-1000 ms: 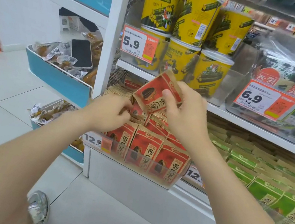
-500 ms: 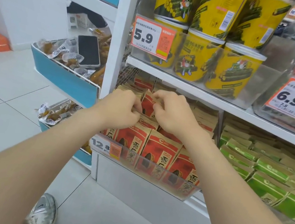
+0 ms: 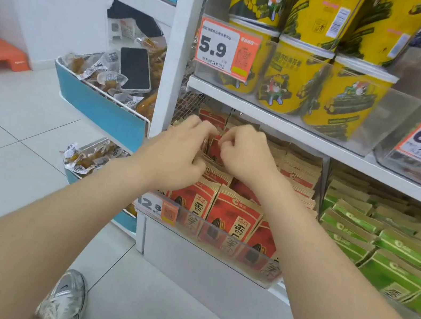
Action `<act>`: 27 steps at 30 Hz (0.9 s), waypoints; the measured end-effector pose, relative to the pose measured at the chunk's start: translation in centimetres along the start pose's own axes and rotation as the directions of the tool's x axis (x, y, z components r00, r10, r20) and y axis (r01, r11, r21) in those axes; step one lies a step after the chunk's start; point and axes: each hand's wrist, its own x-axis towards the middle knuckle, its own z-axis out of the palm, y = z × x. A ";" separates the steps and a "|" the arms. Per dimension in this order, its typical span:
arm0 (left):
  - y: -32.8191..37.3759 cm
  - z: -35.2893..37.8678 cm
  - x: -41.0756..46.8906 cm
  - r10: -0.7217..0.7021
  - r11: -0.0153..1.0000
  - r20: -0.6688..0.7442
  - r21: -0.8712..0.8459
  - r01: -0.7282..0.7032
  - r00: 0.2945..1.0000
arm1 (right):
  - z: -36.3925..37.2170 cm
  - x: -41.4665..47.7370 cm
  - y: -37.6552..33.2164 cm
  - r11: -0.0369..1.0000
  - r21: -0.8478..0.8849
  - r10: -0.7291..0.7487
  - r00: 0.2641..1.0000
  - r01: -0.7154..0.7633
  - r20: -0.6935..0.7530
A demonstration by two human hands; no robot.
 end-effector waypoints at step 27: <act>1.2 -0.7 -0.6 -0.035 0.989 0.061 0.148 0.026 0.998 | -3.0 -6.4 -1.3 0.876 -0.463 -0.318 0.883 0.133 -0.346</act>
